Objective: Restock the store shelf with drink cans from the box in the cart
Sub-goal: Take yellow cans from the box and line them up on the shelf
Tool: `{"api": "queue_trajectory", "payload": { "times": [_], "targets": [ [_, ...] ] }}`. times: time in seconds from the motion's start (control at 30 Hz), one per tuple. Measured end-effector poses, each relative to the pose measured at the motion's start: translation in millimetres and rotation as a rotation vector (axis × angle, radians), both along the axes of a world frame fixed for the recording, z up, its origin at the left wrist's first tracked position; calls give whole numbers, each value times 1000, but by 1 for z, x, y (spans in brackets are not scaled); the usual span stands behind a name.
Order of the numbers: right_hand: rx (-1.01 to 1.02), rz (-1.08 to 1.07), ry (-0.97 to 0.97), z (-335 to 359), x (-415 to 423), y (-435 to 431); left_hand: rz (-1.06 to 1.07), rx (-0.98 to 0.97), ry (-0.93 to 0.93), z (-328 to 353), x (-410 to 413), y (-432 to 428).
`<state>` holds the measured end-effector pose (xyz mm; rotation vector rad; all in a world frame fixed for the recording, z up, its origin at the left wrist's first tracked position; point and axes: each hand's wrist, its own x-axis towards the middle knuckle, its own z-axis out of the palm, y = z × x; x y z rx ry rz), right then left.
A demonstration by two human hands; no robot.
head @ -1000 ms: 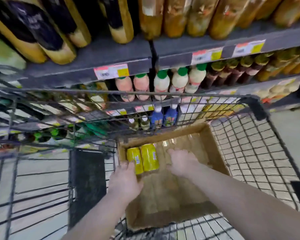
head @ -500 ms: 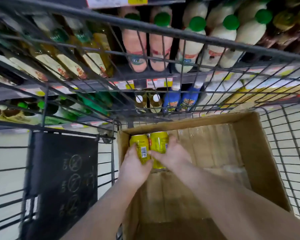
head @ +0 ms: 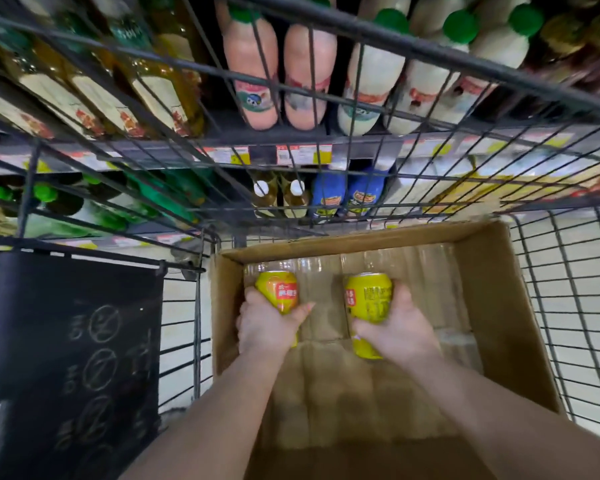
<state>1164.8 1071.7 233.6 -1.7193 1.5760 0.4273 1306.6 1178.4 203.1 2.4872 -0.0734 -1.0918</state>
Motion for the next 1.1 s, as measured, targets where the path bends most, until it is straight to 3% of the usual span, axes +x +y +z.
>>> {"api": "queue_trajectory", "payload": {
  "times": [0.23, 0.47, 0.73, 1.1],
  "targets": [
    [-4, -1, -95, 26, 0, 10, -33, -133, -56, 23, -14, 11],
    [-71, 34, -219, 109, 13, 21, 31, -297, -81, 101, -12, 34],
    [-194, 84, -480, 258, 26, 43, 92, -464, -208, 268, 3, 62],
    [-301, 404, -785, 440, 94, 114, 309, -756, -454, 460, 45, 167]
  ]
}}
